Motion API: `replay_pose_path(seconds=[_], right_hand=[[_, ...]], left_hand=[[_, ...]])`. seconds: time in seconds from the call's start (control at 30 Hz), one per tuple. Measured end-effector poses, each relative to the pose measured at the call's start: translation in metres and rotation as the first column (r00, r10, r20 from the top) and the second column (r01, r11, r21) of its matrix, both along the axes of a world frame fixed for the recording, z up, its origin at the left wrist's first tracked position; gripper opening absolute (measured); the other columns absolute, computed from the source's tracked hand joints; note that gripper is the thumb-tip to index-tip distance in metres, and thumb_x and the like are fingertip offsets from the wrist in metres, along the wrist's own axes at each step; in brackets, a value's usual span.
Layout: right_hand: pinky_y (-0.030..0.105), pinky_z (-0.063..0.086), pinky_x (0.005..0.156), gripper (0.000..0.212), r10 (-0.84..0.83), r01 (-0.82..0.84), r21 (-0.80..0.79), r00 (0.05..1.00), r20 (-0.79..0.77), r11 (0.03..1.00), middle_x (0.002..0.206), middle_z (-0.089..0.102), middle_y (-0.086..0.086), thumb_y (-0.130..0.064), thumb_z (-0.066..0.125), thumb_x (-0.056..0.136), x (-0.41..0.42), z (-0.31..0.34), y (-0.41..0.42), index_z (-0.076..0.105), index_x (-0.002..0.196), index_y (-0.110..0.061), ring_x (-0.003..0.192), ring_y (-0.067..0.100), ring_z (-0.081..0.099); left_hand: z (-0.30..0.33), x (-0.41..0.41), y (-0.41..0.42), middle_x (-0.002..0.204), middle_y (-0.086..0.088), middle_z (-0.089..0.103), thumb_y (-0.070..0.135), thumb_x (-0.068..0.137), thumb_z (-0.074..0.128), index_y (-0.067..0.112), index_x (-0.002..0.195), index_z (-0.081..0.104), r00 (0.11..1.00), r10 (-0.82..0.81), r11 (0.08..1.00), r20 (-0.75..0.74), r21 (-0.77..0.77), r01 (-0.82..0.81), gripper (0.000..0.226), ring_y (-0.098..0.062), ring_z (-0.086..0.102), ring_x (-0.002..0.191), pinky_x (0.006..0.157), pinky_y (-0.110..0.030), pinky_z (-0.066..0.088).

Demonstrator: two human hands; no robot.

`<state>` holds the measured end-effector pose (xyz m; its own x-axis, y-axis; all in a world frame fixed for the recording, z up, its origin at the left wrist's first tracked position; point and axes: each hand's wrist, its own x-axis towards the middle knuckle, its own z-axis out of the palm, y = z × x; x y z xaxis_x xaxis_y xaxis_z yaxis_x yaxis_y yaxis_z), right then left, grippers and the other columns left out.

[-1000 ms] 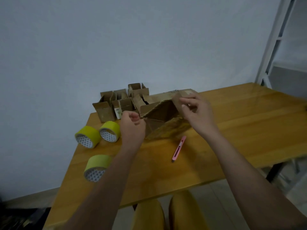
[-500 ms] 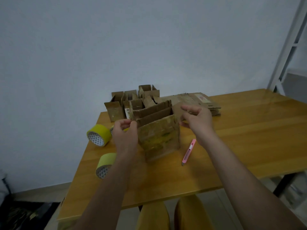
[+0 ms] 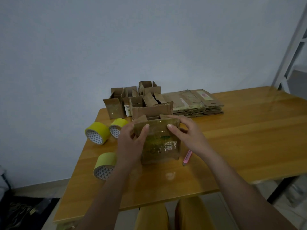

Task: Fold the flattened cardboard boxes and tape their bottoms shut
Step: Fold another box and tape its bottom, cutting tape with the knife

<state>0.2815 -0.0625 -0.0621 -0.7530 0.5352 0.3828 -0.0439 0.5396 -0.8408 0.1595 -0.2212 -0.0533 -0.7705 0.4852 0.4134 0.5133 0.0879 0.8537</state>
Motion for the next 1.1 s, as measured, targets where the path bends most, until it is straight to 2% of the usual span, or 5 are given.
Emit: replay_pose_path(seconds=[0.2, 0.47, 0.6, 0.73, 1.1], right_hand=[[0.027, 0.047, 0.087, 0.014, -0.063, 0.058, -0.084, 0.997, -0.052, 0.995, 0.101, 0.068, -0.015, -0.035, 0.065, 0.091, -0.006, 0.002, 0.001, 0.072, 0.100, -0.026, 0.101, 0.001, 0.059], [0.024, 0.051, 0.088, 0.081, 0.049, -0.044, -0.227, 0.999, 0.017, 0.973, 0.142, 0.034, -0.028, -0.013, 0.064, 0.093, -0.014, 0.012, 0.010, 0.018, 0.153, -0.041, 0.104, 0.006, 0.052], [0.016, 0.050, 0.081, 0.060, 0.057, -0.057, -0.162, 0.998, -0.007, 0.985, 0.126, 0.047, -0.022, -0.018, 0.064, 0.093, -0.012, 0.009, 0.013, 0.040, 0.144, -0.039, 0.102, 0.006, 0.051], [0.018, 0.049, 0.085, 0.029, 0.019, -0.024, -0.073, 0.998, -0.061, 0.997, 0.124, 0.052, -0.012, -0.029, 0.064, 0.092, -0.015, -0.007, 0.014, 0.066, 0.121, -0.028, 0.099, 0.004, 0.053], [0.016, 0.040, 0.096, 0.023, -0.049, 0.029, -0.120, 0.986, -0.160, 0.992, 0.120, 0.056, -0.008, -0.028, 0.049, 0.100, -0.027, -0.022, 0.012, 0.071, 0.106, -0.024, 0.117, -0.001, 0.048]], left_hand=[[0.002, -0.007, 0.003, 0.101, 0.002, 0.060, 0.030, 0.090, 0.066, 0.019, 0.091, 0.063, 0.994, 0.094, 0.995, -0.053, -0.031, -0.095, 0.012, -0.014, 0.055, 0.098, 0.079, -0.027, 0.051], [0.012, -0.012, 0.010, 0.136, 0.013, 0.033, 0.013, 0.095, 0.059, 0.030, 0.151, 0.024, 0.983, -0.053, 0.997, 0.178, -0.038, 0.060, 0.068, -0.012, 0.043, 0.115, 0.075, -0.013, 0.049], [0.012, -0.022, 0.009, 0.131, 0.015, 0.038, 0.012, 0.095, 0.058, 0.028, 0.147, 0.035, 0.987, -0.084, 0.993, 0.137, -0.065, 0.094, 0.059, -0.007, 0.048, 0.104, 0.062, -0.005, 0.048], [0.005, -0.031, 0.010, 0.132, 0.003, 0.050, 0.015, 0.095, 0.058, 0.015, 0.130, 0.059, 0.997, -0.052, 0.988, -0.054, -0.145, 0.043, 0.034, -0.011, 0.045, 0.122, 0.097, -0.015, 0.045], [0.002, -0.027, 0.016, 0.141, 0.011, 0.046, 0.011, 0.098, 0.049, 0.021, 0.131, 0.060, 0.982, -0.025, 0.996, 0.188, -0.079, 0.040, 0.036, -0.009, 0.038, 0.131, 0.110, -0.042, 0.039]])
